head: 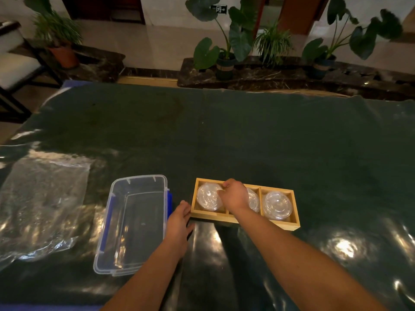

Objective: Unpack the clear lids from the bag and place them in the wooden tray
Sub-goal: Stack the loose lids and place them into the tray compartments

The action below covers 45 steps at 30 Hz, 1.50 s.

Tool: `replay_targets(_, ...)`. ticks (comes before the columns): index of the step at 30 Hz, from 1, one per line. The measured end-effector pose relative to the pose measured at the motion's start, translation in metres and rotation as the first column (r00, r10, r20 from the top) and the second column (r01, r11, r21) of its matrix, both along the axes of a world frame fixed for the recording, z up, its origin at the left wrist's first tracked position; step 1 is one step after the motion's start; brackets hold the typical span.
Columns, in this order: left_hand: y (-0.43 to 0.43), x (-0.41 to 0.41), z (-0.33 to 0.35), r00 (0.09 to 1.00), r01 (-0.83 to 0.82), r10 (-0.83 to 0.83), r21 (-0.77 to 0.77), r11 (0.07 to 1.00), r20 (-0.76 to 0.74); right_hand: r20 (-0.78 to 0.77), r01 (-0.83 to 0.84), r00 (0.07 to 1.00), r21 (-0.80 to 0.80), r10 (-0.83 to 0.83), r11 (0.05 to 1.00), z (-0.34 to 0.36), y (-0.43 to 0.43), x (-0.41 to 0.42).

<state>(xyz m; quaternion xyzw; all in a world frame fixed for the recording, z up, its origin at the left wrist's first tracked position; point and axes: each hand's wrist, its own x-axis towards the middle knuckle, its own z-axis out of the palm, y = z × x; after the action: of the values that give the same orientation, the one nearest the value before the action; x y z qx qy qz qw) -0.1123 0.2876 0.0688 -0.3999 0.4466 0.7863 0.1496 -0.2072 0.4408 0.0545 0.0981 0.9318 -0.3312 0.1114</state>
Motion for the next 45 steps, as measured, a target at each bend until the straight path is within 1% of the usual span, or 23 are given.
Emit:
replay_targets(5,0.001,-0.001,-0.003,1.000,-0.007,0.007,-0.025,1.000,-0.001,-0.031,-0.029,0.999,0.014,0.030,0.999,0.004,0.001,0.003)
replay_targets(8,0.001,-0.001,0.000,1.000,0.026,-0.026,-0.022,0.999,0.006,-0.063,-0.044,0.997,0.031,0.046,0.999,0.007,0.000,0.007)
replay_targets(11,0.000,-0.001,0.005,0.999,0.032,-0.032,-0.065,0.997,-0.007,-0.090,-0.068,0.993,0.030,0.070,0.997,0.008,-0.003,0.014)
replay_targets(14,-0.004,0.002,0.014,0.996,0.033,-0.044,-0.142,0.989,-0.074,-0.118,-0.098,0.988,0.032,0.101,0.995,0.013,-0.005,0.019)
replay_targets(18,-0.020,0.012,0.031,0.971,-0.021,-0.057,-0.323,0.946,-0.230,-0.143,-0.137,0.980,0.035,0.141,0.990,0.024,-0.010,0.023)
replay_targets(20,-0.034,0.021,0.039,0.962,-0.033,-0.092,-0.443,0.896,-0.256,-0.161,-0.158,0.974,0.032,0.162,0.987,0.031,-0.015,0.025)
replay_targets(24,-0.064,0.035,0.050,0.956,-0.044,-0.156,-0.645,0.763,-0.249,-0.210,-0.224,0.951,0.035,0.226,0.974,0.046,-0.032,0.033)
replay_targets(29,-0.093,0.047,0.053,0.939,-0.070,-0.211,-0.752,0.656,-0.272,-0.271,-0.297,0.917,0.020,0.291,0.955,0.064,-0.063,0.038)
replay_targets(31,-0.105,0.052,0.054,0.930,-0.081,-0.244,-0.802,0.592,-0.275,-0.284,-0.344,0.900,0.006,0.332,0.939,0.071,-0.078,0.040)
replay_targets(32,-0.111,0.056,0.056,0.925,-0.080,-0.273,-0.838,0.539,-0.263,-0.288,-0.370,0.889,0.002,0.355,0.929,0.075,-0.086,0.042)
replay_targets(35,-0.131,0.069,0.059,0.914,-0.050,-0.366,-0.944,0.328,-0.176,-0.308,-0.454,0.844,0.029,0.440,0.891,0.086,-0.112,0.046)
replay_targets(37,-0.147,0.079,0.060,0.924,-0.013,-0.370,-0.974,0.226,-0.098,-0.327,-0.500,0.810,0.047,0.487,0.865,0.091,-0.131,0.050)
replay_targets(38,-0.156,0.084,0.060,0.932,0.004,-0.354,-0.979,0.204,-0.070,-0.333,-0.522,0.795,0.051,0.507,0.852,0.093,-0.140,0.052)
replay_targets(42,-0.193,0.101,0.060,0.962,-0.010,-0.265,-0.975,0.224,-0.071,-0.314,-0.602,0.746,0.056,0.586,0.796,0.100,-0.182,0.061)
replay_targets(45,-0.219,0.113,0.060,0.976,-0.003,-0.211,-0.978,0.211,-0.049,-0.291,-0.639,0.728,0.039,0.620,0.768,0.101,-0.214,0.067)
